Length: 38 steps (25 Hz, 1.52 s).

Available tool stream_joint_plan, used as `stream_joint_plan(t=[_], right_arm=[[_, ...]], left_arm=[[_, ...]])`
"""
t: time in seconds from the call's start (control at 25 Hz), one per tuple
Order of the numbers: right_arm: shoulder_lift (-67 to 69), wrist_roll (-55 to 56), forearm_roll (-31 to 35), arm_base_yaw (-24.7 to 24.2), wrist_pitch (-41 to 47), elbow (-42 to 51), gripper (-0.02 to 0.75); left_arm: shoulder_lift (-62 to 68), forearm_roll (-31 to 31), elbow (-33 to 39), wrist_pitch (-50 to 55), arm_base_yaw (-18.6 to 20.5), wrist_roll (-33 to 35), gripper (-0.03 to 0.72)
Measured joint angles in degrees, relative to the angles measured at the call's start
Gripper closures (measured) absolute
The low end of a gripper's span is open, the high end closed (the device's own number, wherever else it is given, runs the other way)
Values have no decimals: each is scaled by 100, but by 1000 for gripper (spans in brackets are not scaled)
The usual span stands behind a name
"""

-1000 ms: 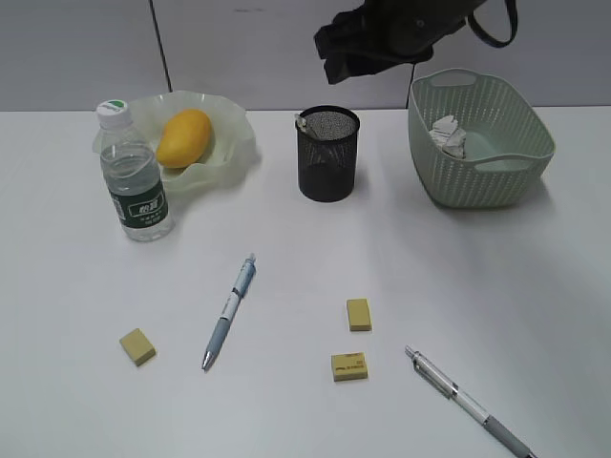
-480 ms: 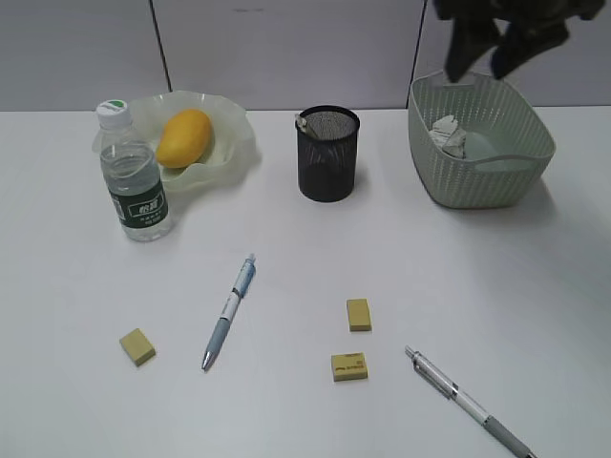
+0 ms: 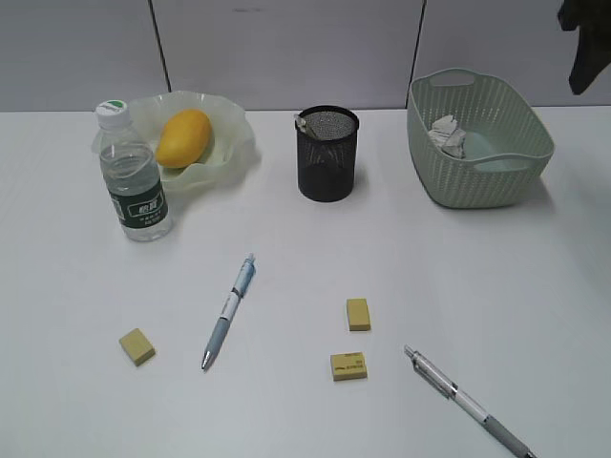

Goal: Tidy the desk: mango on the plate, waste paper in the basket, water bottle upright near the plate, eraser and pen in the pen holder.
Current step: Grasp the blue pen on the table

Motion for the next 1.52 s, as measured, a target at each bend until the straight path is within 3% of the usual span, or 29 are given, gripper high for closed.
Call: stream_joint_plan(t=[0.28, 0.68, 1.52], right_arm=[[-1023, -88, 116, -9, 0, 1571, 300], [-3866, -210, 440, -9, -122, 4181, 316], [-8799, -502, 478, -9, -661, 6752, 387]], left_arm=[[0, 0, 0, 0, 0, 0, 448], [0, 0, 0, 0, 0, 0, 448], [0, 0, 0, 0, 0, 0, 448]])
